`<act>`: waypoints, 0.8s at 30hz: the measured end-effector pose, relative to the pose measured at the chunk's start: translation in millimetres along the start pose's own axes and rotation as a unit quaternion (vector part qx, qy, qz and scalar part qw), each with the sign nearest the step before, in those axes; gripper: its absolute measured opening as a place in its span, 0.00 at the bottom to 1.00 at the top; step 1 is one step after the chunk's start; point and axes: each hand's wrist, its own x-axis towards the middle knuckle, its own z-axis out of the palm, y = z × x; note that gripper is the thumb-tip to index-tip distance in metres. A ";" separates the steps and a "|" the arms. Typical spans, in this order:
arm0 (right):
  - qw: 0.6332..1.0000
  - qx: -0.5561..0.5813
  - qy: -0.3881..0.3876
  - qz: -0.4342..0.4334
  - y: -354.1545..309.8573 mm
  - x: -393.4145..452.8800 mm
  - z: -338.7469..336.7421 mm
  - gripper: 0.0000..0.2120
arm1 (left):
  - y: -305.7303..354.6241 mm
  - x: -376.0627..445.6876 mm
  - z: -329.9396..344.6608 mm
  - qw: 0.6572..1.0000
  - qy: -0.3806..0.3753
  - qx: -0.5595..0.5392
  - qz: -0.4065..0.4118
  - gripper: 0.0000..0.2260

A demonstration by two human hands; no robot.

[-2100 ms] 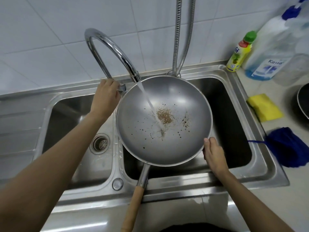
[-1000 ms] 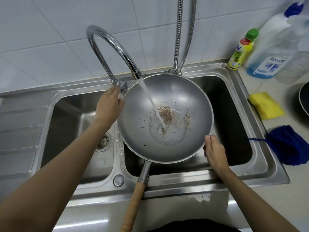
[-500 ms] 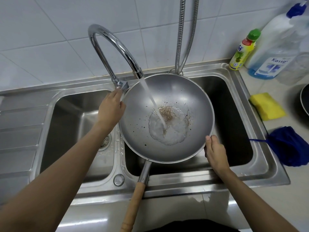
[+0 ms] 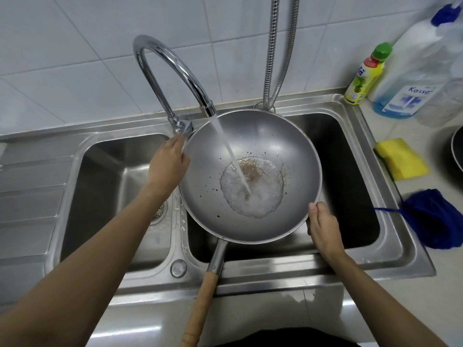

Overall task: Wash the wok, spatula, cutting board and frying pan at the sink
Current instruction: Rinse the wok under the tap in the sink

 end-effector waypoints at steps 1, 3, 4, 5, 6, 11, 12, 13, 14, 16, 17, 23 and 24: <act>1.000 -0.002 0.001 -0.002 0.7 0.2 0.1 0.15 | 0.1 0.2 0.3 1.000 -0.002 0.001 -0.003 0.19; 1.000 -0.003 0.004 -0.004 1.4 0.1 0.0 0.16 | -0.1 0.2 0.9 1.000 -0.005 0.003 -0.007 0.19; 1.000 -0.002 0.003 -0.004 1.5 0.0 -0.1 0.16 | -0.1 0.3 1.2 1.000 -0.005 0.004 -0.007 0.20; 1.000 -0.002 0.003 -0.004 1.5 0.1 -0.2 0.16 | 0.2 0.3 1.2 1.000 -0.004 0.006 -0.007 0.19; 1.000 -0.004 0.004 -0.006 1.7 0.1 -0.1 0.16 | 0.6 0.3 0.8 1.000 -0.001 0.009 -0.006 0.19; 1.000 -0.005 0.005 -0.010 0.6 -0.1 -0.8 0.16 | -3.1 10.5 -11.7 0.999 -0.010 0.034 -0.002 0.12; 1.000 -0.005 0.004 -0.009 0.9 0.1 -0.5 0.16 | -5.5 15.3 -14.8 0.998 -0.017 0.054 0.011 0.11; 1.000 -0.005 0.004 -0.007 1.5 0.5 -0.1 0.16 | -7.7 19.6 -18.0 0.996 -0.026 0.077 0.029 0.09; 1.000 -0.004 0.003 -0.006 2.1 0.8 0.1 0.17 | -10.5 22.8 -20.1 0.993 -0.039 0.099 0.046 0.08; 1.000 -0.004 0.004 -0.004 3.0 1.2 0.3 0.17 | -13.7 25.4 -24.9 0.985 -0.062 0.138 0.077 0.08; 1.000 -0.003 0.004 -0.003 2.1 1.2 0.2 0.17 | -14.9 26.7 -28.0 0.982 -0.069 0.151 0.090 0.08; 1.000 0.004 0.000 0.006 1.8 1.9 0.2 0.17 | -22.4 71.2 -52.3 0.978 -0.072 0.151 0.123 0.07; 1.000 0.006 0.000 0.008 1.5 2.0 0.3 0.17 | -24.1 79.7 -53.9 0.976 -0.078 0.158 0.125 0.07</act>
